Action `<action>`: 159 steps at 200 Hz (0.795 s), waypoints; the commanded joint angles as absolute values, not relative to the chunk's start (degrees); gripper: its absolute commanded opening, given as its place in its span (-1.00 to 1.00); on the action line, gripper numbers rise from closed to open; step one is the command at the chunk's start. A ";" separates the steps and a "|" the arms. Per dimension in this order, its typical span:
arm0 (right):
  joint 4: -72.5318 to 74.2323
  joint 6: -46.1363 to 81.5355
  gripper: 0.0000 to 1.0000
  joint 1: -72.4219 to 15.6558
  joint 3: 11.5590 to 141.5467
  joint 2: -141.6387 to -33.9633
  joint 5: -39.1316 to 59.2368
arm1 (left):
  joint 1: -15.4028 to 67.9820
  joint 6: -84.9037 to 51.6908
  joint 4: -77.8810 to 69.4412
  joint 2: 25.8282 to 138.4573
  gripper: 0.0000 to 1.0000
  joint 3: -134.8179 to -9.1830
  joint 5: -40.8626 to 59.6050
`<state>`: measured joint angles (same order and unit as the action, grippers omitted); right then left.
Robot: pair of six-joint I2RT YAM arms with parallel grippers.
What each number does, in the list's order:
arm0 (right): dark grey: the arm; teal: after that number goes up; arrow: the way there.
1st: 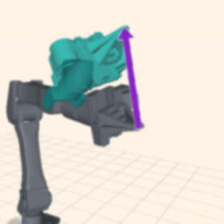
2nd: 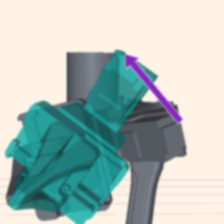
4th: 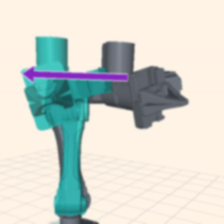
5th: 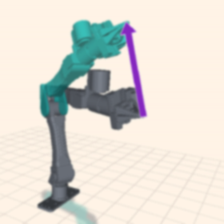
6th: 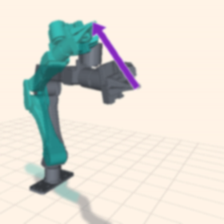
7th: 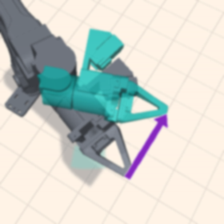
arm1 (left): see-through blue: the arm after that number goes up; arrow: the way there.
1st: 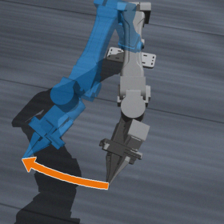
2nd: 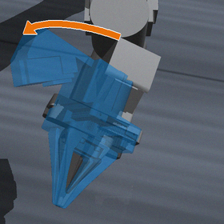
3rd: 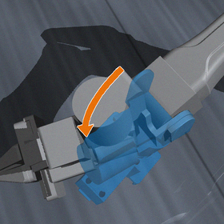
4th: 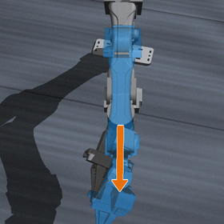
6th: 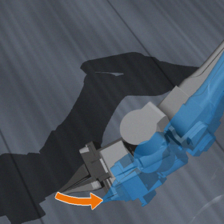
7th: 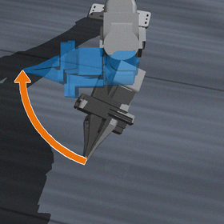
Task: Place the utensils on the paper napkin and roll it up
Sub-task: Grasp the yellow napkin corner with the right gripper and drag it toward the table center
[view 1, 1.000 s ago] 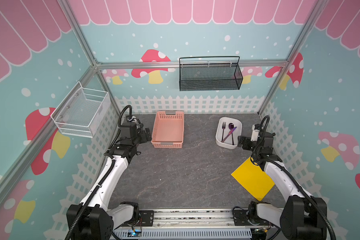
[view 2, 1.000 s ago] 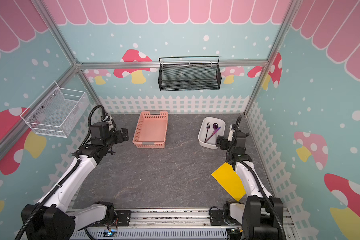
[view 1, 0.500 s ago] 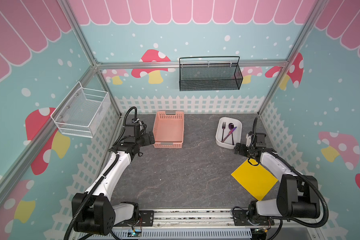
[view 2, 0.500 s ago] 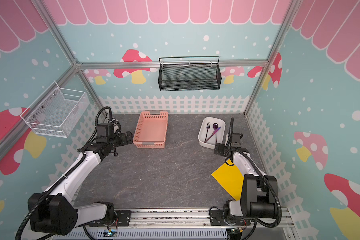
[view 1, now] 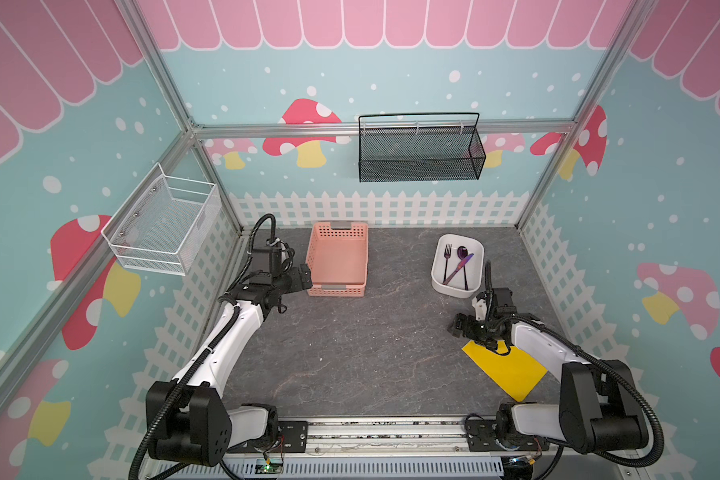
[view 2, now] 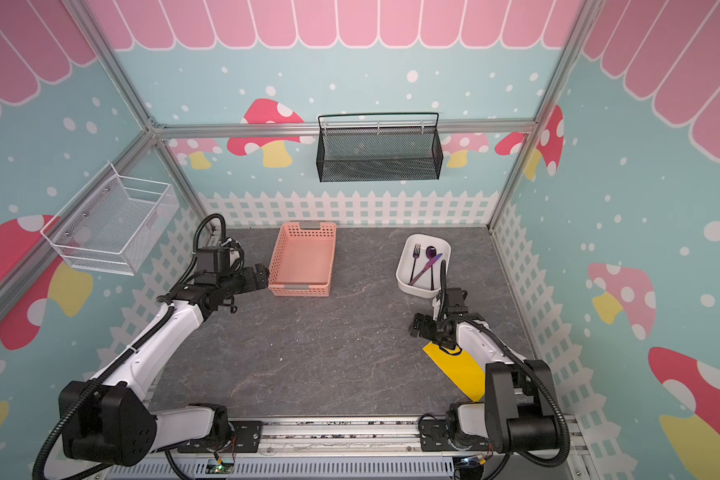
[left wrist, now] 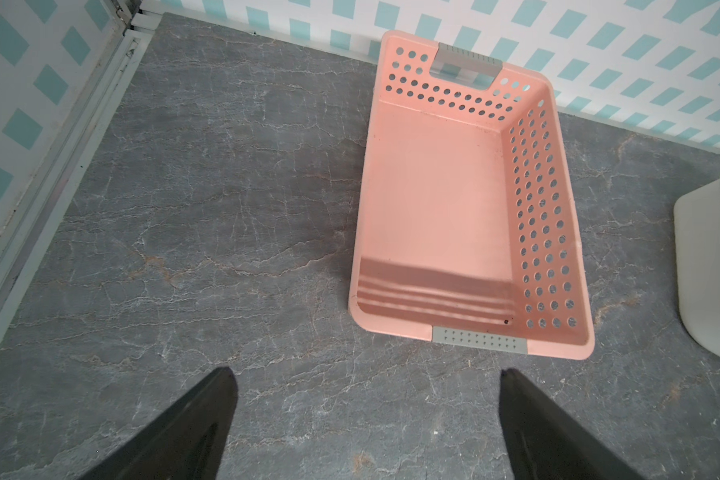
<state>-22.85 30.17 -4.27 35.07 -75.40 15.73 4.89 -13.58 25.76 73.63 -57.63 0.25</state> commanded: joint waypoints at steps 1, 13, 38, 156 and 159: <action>-23.91 33.23 0.94 -5.59 33.90 -73.25 16.17 | 4.77 -14.41 27.34 73.66 1.00 -58.21 0.19; -24.19 33.57 0.95 -6.13 33.64 -72.80 15.65 | 4.78 -14.49 27.39 73.33 1.00 -58.18 0.01; -25.80 33.93 0.95 -7.16 33.76 -71.63 13.64 | 4.81 -14.67 26.99 72.53 1.00 -57.73 0.00; -26.26 38.50 0.93 -9.83 29.78 -67.84 18.03 | 4.99 -15.12 26.56 72.57 1.00 -57.37 -0.27; -25.95 38.73 0.93 -10.05 29.79 -68.04 18.28 | 5.00 -15.12 26.57 72.55 1.00 -57.41 -0.23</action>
